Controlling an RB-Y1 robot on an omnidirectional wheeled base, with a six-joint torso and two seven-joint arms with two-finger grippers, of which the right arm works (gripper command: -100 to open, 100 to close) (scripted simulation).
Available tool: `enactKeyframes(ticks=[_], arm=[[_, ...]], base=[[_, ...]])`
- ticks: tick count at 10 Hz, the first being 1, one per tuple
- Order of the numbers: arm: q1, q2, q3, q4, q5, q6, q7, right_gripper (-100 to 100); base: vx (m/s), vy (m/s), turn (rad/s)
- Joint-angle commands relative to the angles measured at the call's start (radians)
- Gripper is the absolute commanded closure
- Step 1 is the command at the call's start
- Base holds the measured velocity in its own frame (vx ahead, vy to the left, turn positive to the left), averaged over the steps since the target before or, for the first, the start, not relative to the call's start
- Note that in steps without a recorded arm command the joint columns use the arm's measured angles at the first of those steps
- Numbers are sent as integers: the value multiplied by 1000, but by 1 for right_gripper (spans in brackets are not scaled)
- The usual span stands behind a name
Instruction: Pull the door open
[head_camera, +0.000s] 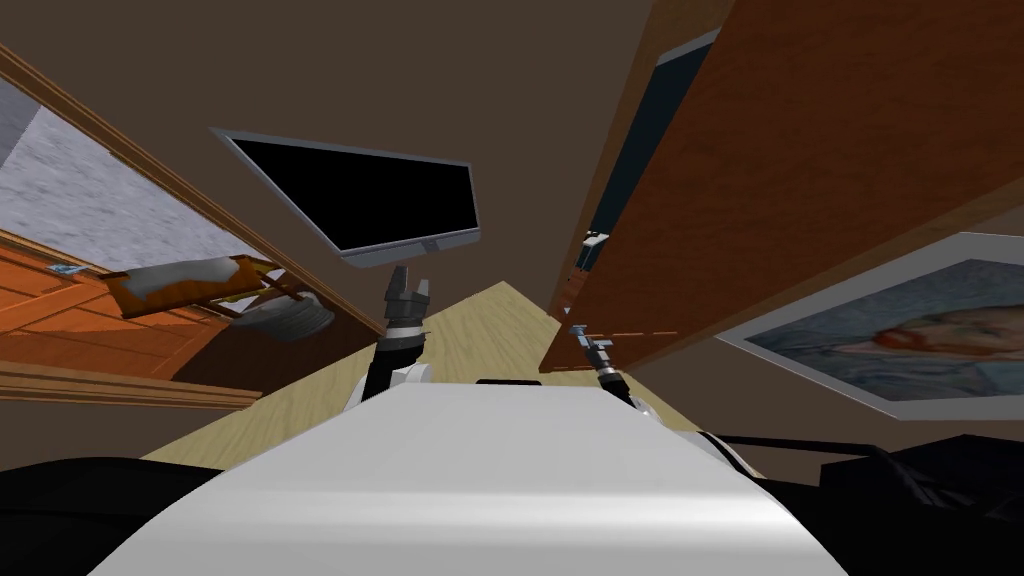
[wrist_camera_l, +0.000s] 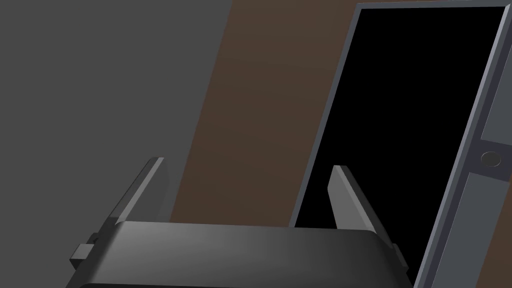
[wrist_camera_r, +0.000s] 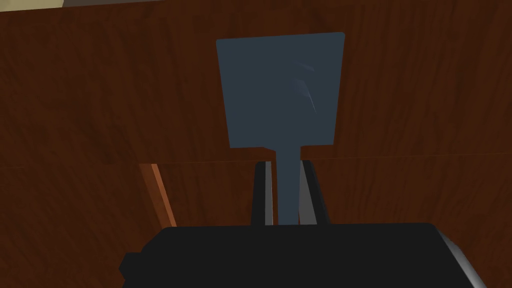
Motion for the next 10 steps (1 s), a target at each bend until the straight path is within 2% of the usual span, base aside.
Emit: enactKeyframes(ticks=[1,3,6,7,8,10], arm=[[0,0,0,0,0,0,0,100],[20,-10,3,14,6,-37,-10,100],[20,-10,3,14,6,-37,-10,100],[32,-17,4,21,9,-61,-17,100],[32,-17,4,21,9,-61,-17,100],[50,-28,5,32,14,-97,-26,100]], base=[[-62,-17,8],[-164,-42,177],[-61,-39,13],[-93,-22,193],[-108,-52,108],[-147,-96,174]])
